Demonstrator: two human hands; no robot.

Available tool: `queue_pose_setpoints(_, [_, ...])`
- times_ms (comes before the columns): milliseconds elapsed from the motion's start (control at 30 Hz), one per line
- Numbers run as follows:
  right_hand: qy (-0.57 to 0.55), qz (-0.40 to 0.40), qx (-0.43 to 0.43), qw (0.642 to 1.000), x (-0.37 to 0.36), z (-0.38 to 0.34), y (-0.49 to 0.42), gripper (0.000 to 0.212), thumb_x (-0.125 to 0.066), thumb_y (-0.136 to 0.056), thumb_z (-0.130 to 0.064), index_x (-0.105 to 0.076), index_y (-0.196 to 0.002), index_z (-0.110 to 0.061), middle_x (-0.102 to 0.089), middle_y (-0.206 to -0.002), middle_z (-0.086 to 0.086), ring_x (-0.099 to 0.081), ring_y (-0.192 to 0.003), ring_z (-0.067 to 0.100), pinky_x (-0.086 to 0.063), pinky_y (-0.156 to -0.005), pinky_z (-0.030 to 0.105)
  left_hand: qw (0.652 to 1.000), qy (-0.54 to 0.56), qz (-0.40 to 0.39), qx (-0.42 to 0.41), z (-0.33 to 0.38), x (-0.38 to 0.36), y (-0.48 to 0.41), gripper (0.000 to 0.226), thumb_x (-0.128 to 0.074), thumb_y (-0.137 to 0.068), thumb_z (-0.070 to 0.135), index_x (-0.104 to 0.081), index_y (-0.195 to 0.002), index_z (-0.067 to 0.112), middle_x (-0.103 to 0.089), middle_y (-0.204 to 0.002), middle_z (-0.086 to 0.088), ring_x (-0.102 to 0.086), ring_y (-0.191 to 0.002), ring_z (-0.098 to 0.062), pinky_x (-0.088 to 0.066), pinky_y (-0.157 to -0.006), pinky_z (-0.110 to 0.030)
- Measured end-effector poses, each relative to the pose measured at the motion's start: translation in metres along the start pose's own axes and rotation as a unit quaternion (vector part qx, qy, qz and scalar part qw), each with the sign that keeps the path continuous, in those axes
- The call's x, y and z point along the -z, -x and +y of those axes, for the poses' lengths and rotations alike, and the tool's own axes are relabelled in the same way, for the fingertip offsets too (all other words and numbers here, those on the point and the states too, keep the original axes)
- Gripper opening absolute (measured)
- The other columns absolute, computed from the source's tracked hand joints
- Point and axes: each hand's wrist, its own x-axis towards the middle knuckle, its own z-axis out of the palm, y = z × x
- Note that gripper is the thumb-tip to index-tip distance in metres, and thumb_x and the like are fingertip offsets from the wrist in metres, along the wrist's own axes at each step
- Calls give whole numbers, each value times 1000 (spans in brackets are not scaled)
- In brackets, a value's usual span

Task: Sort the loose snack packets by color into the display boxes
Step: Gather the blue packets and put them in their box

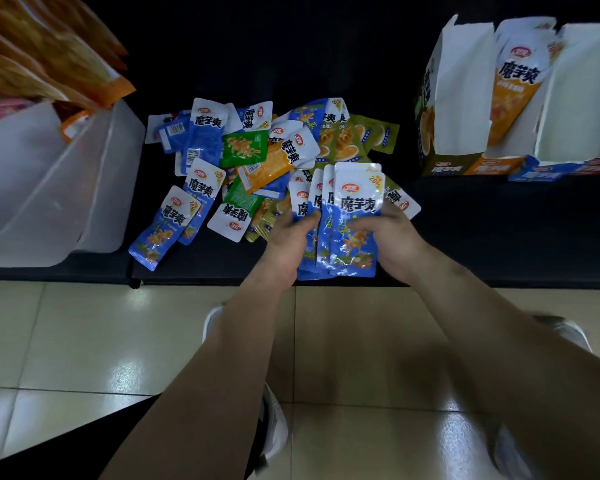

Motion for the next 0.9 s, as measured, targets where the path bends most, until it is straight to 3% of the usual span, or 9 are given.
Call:
queue_pose_setpoints(67, [-32, 27, -15, 999, -11, 0, -1, 53, -68, -71, -3, -59, -123, -2, -71, -113, 21, -68, -106, 42, -52, -95, 61, 1000, 13, 18, 10, 3, -1, 1, 24, -61, -98, 23, -65, -121, 16, -72, -100, 7, -69, -79, 2, -55, -67, -18])
queue_pose_setpoints(133, [-42, 31, -23, 998, -21, 0, -2, 36, -61, -82, 4, -58, -117, -1, -71, -105, 20, -68, -101, 43, -55, -91, 59, 999, 30, 25, 8, 4, -1, 1, 38, -65, -95, 35, -61, -130, 20, -72, -114, 2, -71, -97, -9, -58, -80, -29])
queue_pose_setpoints(300, [-1, 0, 10, 1000, -41, -2, -7, 24, -44, -86, 9, -60, -94, -7, -69, -63, -5, -67, -64, 15, -54, -60, 26, 998, -38, 20, -43, 1, -3, -4, 57, -75, -83, 35, -56, -132, 12, -72, -115, -11, -73, -99, -25, -60, -82, -40])
queue_pose_setpoints(467, [184, -46, 71, 979, -48, -14, -33, 35, -54, -88, -5, -64, -119, -18, -69, -118, 3, -64, -104, 18, -51, -96, 37, 997, -25, 65, -44, 14, 28, -17, 20, -72, -91, 26, -66, -109, 19, -76, -102, -9, -74, -85, -24, -61, -78, -41])
queue_pose_setpoints(500, [290, -29, 123, 949, -49, -19, -42, 40, -56, -91, -13, -59, -129, -22, -62, -131, 1, -59, -116, 18, -47, -104, 40, 995, -28, 85, -47, 20, 36, -20, 25, -73, -90, 27, -65, -111, 18, -75, -103, -8, -75, -84, -22, -61, -75, -38])
queue_pose_setpoints(567, [520, -2, 212, 827, -52, -30, -55, 63, -56, -93, -26, -35, -153, -24, -33, -157, 1, -32, -143, 23, -31, -118, 43, 988, -54, 124, -73, 28, 51, -28, 33, -74, -89, 27, -64, -118, 16, -75, -103, -3, -74, -85, -18, -60, -68, -31])
queue_pose_setpoints(667, [675, -39, 210, 706, -54, -34, -73, 78, -48, -98, -40, -3, -161, -25, 5, -169, -1, 2, -154, 21, -4, -124, 45, 978, -72, 171, -99, 35, 62, -38, 38, -74, -89, 27, -60, -121, 11, -72, -99, 2, -72, -85, -11, -55, -61, -19])
queue_pose_setpoints(767, [736, -53, 201, 644, -45, -15, -76, 78, -47, -98, -42, -2, -160, -24, 11, -168, 0, 10, -154, 19, 4, -123, 47, 973, -81, 185, -113, 40, 63, -49, 36, -72, -91, 25, -54, -119, 13, -65, -92, 13, -64, -67, 11, -46, -51, -6])
queue_pose_setpoints(900, [748, -59, 218, 624, -21, 8, -46, 67, -48, -96, -40, -25, -156, -24, -13, -166, -1, -11, -152, 26, -10, -122, 48, 974, -99, 167, -121, 42, 55, -60, 40, -73, -90, 29, -56, -124, 16, -67, -97, 14, -66, -81, 5, -51, -66, -16])
